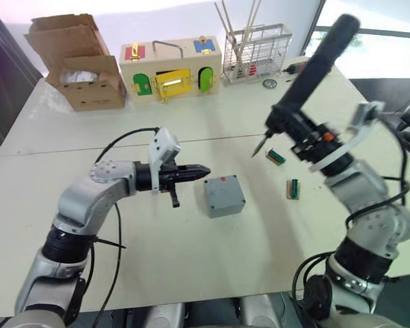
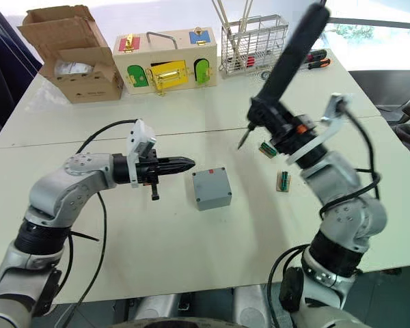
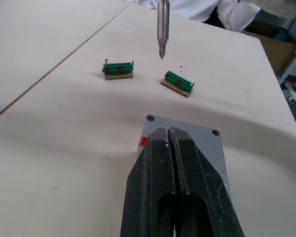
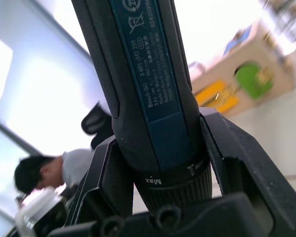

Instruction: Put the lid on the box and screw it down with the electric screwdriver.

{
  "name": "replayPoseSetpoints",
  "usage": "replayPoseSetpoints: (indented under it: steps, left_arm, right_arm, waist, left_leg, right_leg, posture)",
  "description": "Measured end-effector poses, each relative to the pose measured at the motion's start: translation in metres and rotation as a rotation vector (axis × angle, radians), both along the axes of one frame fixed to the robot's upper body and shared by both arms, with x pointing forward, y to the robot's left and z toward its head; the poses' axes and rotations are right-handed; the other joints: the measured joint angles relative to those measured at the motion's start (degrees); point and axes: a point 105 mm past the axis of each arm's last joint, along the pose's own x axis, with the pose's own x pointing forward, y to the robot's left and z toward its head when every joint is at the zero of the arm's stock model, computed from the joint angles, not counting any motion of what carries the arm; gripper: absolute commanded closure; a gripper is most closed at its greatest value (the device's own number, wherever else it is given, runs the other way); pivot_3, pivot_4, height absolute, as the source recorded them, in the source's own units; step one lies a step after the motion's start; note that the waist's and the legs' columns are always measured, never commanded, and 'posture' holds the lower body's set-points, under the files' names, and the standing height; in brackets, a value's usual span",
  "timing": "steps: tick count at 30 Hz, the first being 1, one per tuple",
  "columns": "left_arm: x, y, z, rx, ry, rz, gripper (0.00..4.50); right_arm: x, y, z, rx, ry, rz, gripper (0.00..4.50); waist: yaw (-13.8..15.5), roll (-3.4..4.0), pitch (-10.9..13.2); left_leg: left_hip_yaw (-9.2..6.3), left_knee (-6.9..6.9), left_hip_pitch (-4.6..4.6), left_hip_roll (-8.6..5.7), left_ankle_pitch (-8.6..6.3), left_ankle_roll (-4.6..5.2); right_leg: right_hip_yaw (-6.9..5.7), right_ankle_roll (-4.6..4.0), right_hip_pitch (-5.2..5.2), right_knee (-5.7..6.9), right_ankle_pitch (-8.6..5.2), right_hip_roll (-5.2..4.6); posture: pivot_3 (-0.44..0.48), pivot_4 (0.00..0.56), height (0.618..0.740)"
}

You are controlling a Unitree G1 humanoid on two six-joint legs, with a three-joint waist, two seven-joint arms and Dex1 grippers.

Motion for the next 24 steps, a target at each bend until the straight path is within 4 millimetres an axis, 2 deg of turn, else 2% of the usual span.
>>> replayPoseSetpoints:
  steps: [3, 5, 8, 20, 24]
  left_arm:
    - [0.0, -0.008, -0.008, -0.022, 0.025, 0.017, 4.5]
    - [-0.006, -0.015, -0.023, 0.002, 0.06, 0.006, 4.5]
    - [-0.009, -0.015, -0.037, 0.044, 0.074, 0.016, 4.5]
    - [-0.011, -0.017, -0.039, 0.089, 0.009, -0.005, 4.5]
    - [-0.011, -0.017, -0.039, 0.094, 0.004, -0.006, 4.5]
  right_arm:
    - [-0.003, 0.013, -0.01, -0.035, -0.001, 0.019, 2.74]
    - [-0.004, 0.022, -0.014, -0.056, -0.005, 0.038, 2.74]
    - [-0.004, 0.022, -0.016, -0.085, -0.018, 0.032, 2.74]
    - [0.005, 0.021, -0.034, -0.119, -0.002, 0.011, 2.74]
    - [0.007, 0.018, -0.034, -0.129, -0.026, -0.005, 2.74]
  waist:
    - [0.05, 0.0, 0.0]
    - [-0.05, 0.0, 0.0]
    - [0.06, 0.0, 0.0]
    - [0.14, -0.01, -0.01]
    - [0.15, -0.01, -0.01]
  left_leg:
    - [-0.01, -0.01, 0.06, 0.01, 0.0, 0.0]
    - [0.01, -0.04, 0.05, 0.01, 0.0, 0.0]
    - [0.01, -0.04, 0.05, 0.01, 0.0, 0.0]
    - [0.01, -0.04, 0.1, 0.01, -0.01, 0.01]
    - [0.01, -0.04, 0.12, 0.01, -0.01, 0.01]
  right_leg:
    - [0.0, 0.0, -0.01, -0.01, 0.0, 0.01]
    - [0.0, 0.0, -0.01, -0.01, 0.0, 0.02]
    - [0.0, 0.0, -0.01, -0.05, 0.0, 0.02]
    - [0.0, 0.0, 0.03, -0.07, 0.0, 0.02]
    - [-0.01, 0.0, 0.06, -0.08, 0.0, 0.02]
  posture:
    - [0.0, 0.15, 0.739]
    - [0.0, 0.15, 0.739]
    - [0.0, 0.15, 0.739]
    - [0.0, 0.15, 0.739]
    - [0.0, 0.15, 0.739]
